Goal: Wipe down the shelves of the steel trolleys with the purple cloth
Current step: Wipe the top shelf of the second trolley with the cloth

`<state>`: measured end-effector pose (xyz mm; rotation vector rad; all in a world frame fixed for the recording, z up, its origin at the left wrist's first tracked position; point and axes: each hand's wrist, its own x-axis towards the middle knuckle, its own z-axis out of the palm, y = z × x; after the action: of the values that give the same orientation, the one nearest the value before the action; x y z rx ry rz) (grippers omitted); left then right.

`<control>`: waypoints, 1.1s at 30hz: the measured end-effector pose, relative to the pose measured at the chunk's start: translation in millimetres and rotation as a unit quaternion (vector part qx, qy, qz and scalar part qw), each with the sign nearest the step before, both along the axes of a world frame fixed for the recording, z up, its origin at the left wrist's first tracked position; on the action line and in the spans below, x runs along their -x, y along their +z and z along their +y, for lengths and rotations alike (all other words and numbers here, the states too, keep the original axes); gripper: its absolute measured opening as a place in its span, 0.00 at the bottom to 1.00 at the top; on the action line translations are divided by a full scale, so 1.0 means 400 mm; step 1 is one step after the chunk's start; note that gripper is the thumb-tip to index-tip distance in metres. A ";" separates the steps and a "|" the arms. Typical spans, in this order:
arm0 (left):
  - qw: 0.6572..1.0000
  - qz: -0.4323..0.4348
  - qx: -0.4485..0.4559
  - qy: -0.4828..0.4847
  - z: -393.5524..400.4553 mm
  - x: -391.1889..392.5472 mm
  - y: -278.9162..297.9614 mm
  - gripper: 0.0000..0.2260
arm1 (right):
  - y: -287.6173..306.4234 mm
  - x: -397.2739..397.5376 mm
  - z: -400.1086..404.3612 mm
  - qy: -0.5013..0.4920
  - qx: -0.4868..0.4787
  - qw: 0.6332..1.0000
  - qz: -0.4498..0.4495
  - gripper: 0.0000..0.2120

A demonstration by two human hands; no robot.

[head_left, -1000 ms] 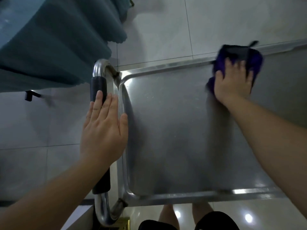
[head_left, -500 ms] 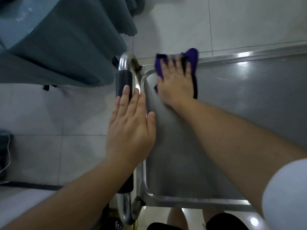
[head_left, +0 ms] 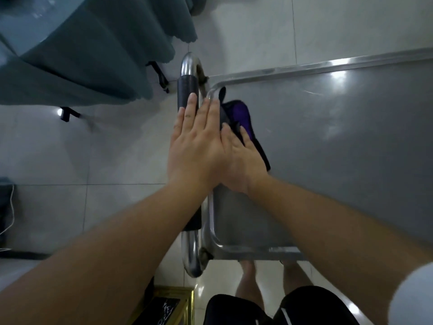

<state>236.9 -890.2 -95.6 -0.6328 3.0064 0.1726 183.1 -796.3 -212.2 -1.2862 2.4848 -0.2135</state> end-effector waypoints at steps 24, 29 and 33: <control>0.957 -0.112 0.142 -0.225 0.061 -0.014 0.030 0.25 | -0.033 -0.202 0.576 -0.081 -0.026 0.996 0.038 0.29; 0.976 -0.131 0.033 -0.171 0.197 0.012 -0.013 0.25 | -0.035 -0.158 0.651 -0.094 -0.014 0.995 0.034 0.28; 0.989 -0.096 -0.072 -0.082 0.360 0.030 -0.052 0.24 | -0.038 -0.107 0.750 -0.098 -0.012 0.994 0.039 0.29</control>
<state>224.8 -746.1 -116.5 -0.3636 2.8120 0.2986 226.0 -496.2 -227.4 -1.0606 2.6720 -0.1829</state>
